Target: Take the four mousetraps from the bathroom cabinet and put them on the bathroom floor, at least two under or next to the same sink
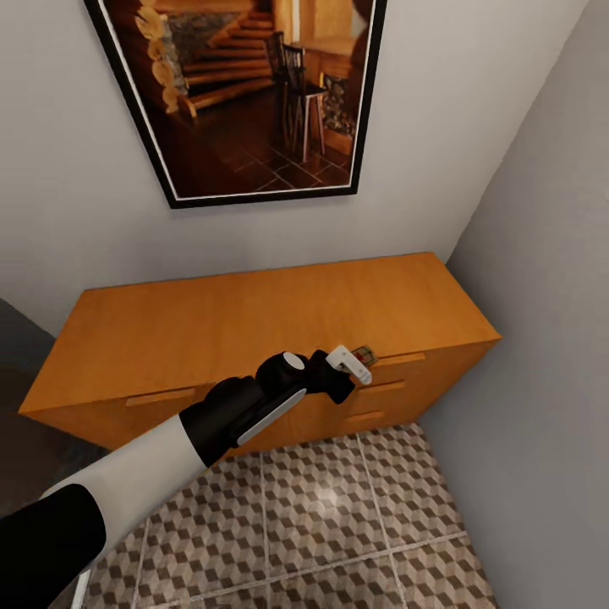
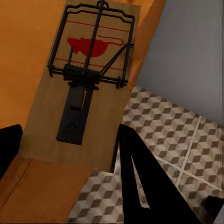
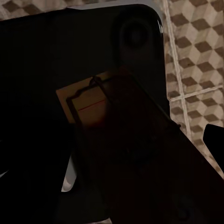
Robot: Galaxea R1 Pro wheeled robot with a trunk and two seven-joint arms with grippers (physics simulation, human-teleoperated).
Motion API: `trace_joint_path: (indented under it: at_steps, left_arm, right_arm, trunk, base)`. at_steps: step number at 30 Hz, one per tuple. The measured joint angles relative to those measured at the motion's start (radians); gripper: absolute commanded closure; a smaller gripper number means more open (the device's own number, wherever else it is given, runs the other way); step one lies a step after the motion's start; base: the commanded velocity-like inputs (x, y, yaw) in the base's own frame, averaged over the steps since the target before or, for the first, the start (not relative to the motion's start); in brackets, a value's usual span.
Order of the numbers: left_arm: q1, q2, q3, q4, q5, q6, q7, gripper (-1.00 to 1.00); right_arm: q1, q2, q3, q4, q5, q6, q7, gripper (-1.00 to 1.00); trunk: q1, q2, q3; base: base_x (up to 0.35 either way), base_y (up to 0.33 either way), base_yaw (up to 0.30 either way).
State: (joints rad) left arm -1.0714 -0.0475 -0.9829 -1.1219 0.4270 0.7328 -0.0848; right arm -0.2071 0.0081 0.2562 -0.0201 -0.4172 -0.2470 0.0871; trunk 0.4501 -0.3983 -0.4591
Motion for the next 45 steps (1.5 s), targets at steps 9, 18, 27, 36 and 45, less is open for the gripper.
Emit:
trace_joint_path:
  at_steps: [9,18,27,36,45]
  left_arm:
    - [0.000,0.000,0.000,0.025,0.000,-0.002,-0.001,1.00]
    - [0.001,-0.004,-0.002,0.046,-0.001,-0.003,-0.001,1.00]
    - [0.003,-0.007,-0.180,0.242,0.001,-0.124,-0.001,1.00]
    - [0.129,-0.016,-0.291,0.618,0.003,-0.454,-0.007,1.00]
    - [0.241,-0.015,-0.294,0.911,0.001,-0.729,-0.009,1.00]
  right_arm:
    - [0.000,-0.005,-0.001,-0.003,-0.001,0.000,0.000,1.00]
    - [0.000,-0.006,0.000,-0.009,-0.002,0.000,0.000,1.00]
    - [0.000,-0.027,-0.001,-0.030,-0.001,-0.036,-0.001,1.00]
    - [0.000,-0.035,0.001,-0.080,-0.001,-0.159,0.007,1.00]
    - [0.000,-0.047,0.000,-0.201,0.001,-0.182,0.004,1.00]
  trunk:
    - [0.000,0.000,0.000]
    - [0.000,0.000,0.000]
    - [-0.001,0.000,0.000]
    - [-0.001,0.000,0.000]
    - [-0.001,0.000,0.000]
  base:
    - [-0.338,0.000,0.000]
    - [-0.334,0.000,0.000]
    - [-0.039,0.000,0.000]
    - [-0.001,0.000,0.000]
    - [0.000,0.000,0.000]
